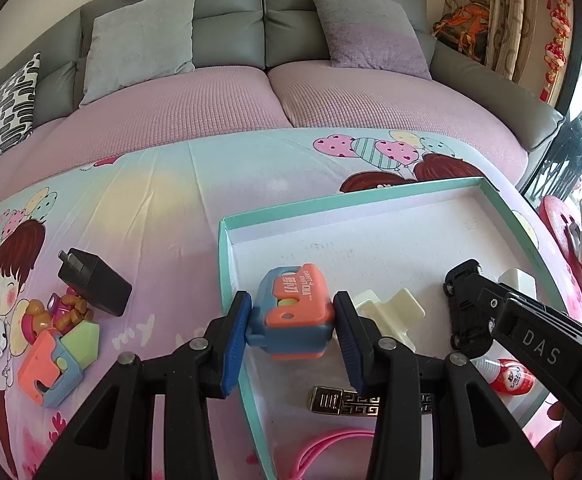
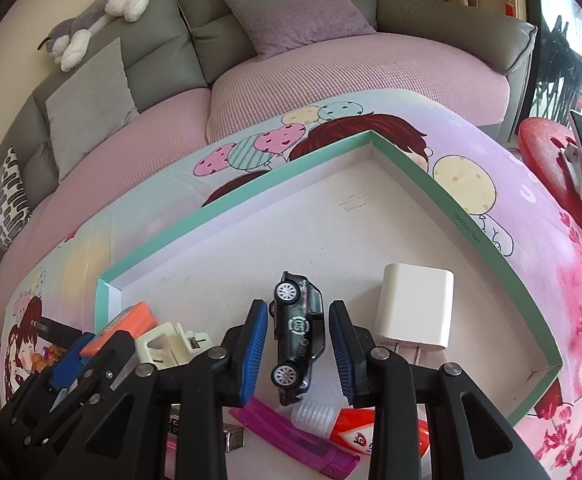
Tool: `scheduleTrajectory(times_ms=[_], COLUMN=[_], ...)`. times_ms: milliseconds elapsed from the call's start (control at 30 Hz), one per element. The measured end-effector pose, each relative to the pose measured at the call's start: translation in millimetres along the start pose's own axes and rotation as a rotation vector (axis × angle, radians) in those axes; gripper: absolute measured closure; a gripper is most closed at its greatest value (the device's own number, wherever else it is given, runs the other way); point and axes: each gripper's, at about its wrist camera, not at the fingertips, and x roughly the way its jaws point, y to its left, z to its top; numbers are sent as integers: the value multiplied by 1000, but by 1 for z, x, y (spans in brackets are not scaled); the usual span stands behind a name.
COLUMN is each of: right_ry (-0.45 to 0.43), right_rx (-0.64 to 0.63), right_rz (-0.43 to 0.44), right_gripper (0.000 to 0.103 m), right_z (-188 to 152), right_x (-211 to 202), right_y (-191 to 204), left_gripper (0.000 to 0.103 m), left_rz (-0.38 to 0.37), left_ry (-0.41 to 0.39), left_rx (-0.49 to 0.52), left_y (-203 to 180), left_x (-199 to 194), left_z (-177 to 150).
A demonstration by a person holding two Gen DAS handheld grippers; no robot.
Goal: Organize rigid objects
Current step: 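Open the right tool on the toy car while the left tool releases the orange box in the tray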
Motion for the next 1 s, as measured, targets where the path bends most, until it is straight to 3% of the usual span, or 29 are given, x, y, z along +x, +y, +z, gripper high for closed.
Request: scheduleTrajectory(times_ms=[167, 300, 467, 533, 600, 633, 1000], right_ry=[-6, -18, -26, -29, -35, -39, -79], right_rx=[2, 10, -2, -4, -6, -9, -24], right_rz=[-3, -11, -5, 3, 11, 14, 12], right_gripper=[67, 42, 42, 36, 32, 30, 0], right_z=[2, 3, 4, 4, 4, 4, 6], right_x=[-2, -4, -5, -6, -7, -8, -14], right_y=[-2, -4, -2, -1, 0, 1, 6], left_gripper=[58, 43, 38, 35, 8, 6, 6], left_rz=[6, 24, 56, 82, 112, 124, 215], left_ry=[-17, -33, -62, -83, -93, -96, -84], left_rx=[-7, -18, -62, -87, -119, -135, -288], left_y=[2, 6, 21, 30, 40, 45, 85], left_x=[-8, -15, -27, -32, -35, -36, -33], left_z=[1, 3, 6, 8, 8, 8, 1])
